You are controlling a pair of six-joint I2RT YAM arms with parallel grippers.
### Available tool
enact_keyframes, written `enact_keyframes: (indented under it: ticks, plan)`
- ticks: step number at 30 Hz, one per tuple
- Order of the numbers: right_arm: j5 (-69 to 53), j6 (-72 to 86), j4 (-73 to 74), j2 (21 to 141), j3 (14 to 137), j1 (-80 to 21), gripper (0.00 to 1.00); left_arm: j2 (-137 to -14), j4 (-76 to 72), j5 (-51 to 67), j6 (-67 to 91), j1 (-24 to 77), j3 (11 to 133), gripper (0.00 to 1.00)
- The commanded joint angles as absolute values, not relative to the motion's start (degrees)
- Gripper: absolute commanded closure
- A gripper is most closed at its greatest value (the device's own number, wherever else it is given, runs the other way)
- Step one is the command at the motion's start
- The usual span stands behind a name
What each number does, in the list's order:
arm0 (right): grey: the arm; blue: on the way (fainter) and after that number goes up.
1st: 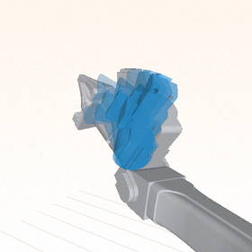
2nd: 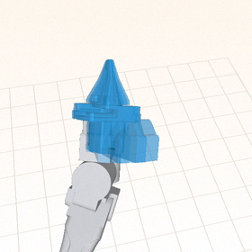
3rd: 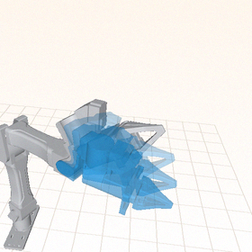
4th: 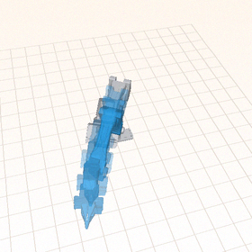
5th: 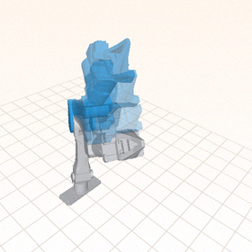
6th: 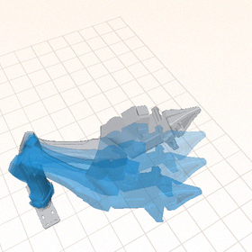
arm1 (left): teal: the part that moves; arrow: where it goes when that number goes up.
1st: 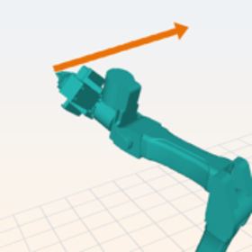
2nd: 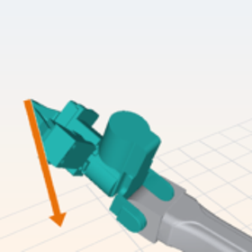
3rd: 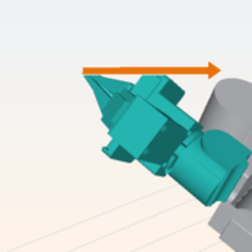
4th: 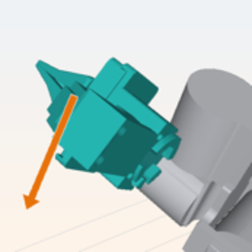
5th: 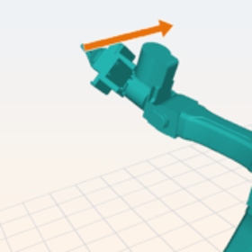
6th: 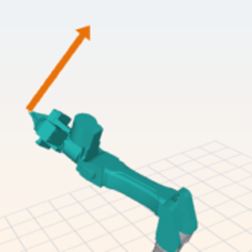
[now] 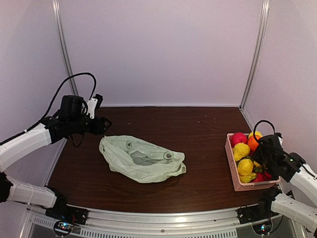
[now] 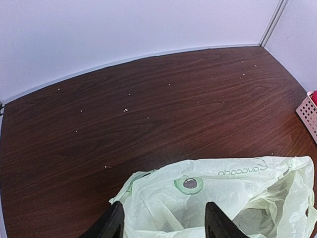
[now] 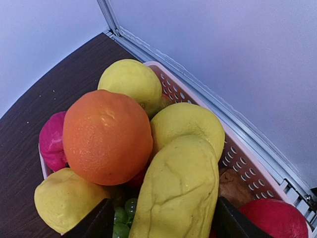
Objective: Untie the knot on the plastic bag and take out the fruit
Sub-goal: Place the fake fruit in the bin.
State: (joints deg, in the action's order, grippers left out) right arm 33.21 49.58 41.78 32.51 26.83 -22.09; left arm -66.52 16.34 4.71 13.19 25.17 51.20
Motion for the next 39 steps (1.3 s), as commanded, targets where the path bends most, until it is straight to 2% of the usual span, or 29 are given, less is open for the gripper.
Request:
enact_keyframes:
  ticks: [1, 5, 12, 16, 32, 34, 37, 39]
  plan:
    - [33.9, 50.3, 41.9, 31.7, 26.7, -21.7, 0.29, -66.0, 14.2, 4.7, 13.1, 24.8, 50.6, 0.44]
    - [33.9, 50.2, 42.0, 31.1, 26.9, -21.7, 0.26, -66.1, 14.2, 4.6, 13.1, 24.8, 50.5, 0.44]
    - [34.5, 48.1, 42.6, 30.1, 29.2, -21.7, 0.11, -66.1, 14.2, 4.5, 13.2, 24.8, 50.6, 0.43]
    - [35.9, 47.4, 44.1, 30.1, 31.3, -21.7, 0.01, -66.0, 14.2, 4.3, 13.1, 24.8, 50.5, 0.33]
    - [37.1, 43.4, 42.2, 28.9, 34.3, -21.7, 0.0, -65.7, 14.1, 3.7, 13.3, 24.8, 50.5, 0.3]
    - [34.3, 39.4, 38.2, 28.7, 33.8, -21.7, 0.0, -65.8, 14.1, 3.6, 13.4, 24.8, 50.4, 0.27]
    - [28.7, 32.5, 32.5, 30.7, 34.0, -21.7, 0.0, -65.7, 14.1, 3.0, 13.5, 24.8, 50.4, 0.15]
    - [25.0, 28.2, 29.9, 34.1, 35.0, -21.7, 0.0, -65.5, 14.1, 2.4, 13.4, 24.8, 50.4, 0.13]
